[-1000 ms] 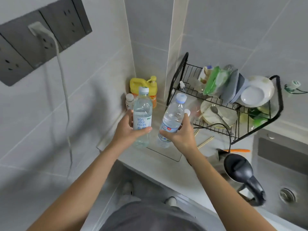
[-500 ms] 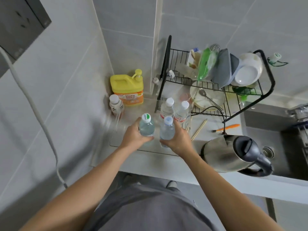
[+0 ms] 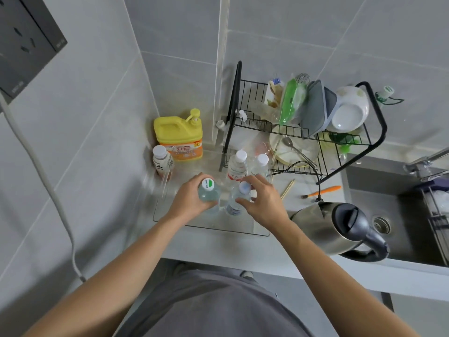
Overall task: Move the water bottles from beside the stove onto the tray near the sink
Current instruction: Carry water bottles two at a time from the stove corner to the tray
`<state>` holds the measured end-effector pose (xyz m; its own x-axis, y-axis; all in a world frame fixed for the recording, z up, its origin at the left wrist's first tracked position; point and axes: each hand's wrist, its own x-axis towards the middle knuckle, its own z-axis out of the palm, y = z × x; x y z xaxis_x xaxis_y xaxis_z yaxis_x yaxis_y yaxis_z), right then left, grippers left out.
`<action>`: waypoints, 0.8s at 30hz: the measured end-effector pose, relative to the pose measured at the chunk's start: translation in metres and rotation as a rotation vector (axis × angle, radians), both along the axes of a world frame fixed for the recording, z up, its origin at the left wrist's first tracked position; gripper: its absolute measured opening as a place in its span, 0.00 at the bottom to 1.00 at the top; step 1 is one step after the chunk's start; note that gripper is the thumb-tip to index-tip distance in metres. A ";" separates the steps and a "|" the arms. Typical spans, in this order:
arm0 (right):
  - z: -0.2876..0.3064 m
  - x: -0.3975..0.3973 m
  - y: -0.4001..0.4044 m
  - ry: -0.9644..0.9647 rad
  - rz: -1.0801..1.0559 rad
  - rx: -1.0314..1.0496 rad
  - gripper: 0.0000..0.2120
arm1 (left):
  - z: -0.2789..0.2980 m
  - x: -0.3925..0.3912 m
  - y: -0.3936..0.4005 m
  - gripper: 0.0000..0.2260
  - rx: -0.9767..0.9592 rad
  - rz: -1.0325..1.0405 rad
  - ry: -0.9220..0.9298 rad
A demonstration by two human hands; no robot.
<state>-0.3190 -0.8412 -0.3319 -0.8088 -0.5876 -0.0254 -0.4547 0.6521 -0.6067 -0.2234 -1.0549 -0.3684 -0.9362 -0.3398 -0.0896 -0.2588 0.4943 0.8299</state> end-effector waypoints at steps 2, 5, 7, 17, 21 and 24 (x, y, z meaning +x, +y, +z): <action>0.010 -0.008 0.002 0.062 0.073 0.039 0.19 | 0.007 0.001 -0.006 0.22 -0.033 -0.007 0.055; 0.030 -0.020 -0.003 0.110 0.195 0.182 0.20 | 0.018 0.000 -0.015 0.17 -0.108 -0.037 0.090; 0.042 -0.028 -0.011 0.132 0.267 0.287 0.20 | 0.024 -0.003 -0.018 0.16 -0.160 -0.082 0.066; 0.078 -0.042 -0.092 0.333 0.533 0.512 0.22 | 0.052 -0.019 -0.052 0.15 -0.275 0.007 -0.057; 0.084 -0.048 -0.126 0.428 0.560 0.566 0.23 | 0.063 -0.030 -0.065 0.17 -0.363 0.031 -0.110; 0.083 -0.052 -0.144 0.468 0.546 0.598 0.22 | 0.067 -0.035 -0.077 0.11 -0.387 0.044 -0.168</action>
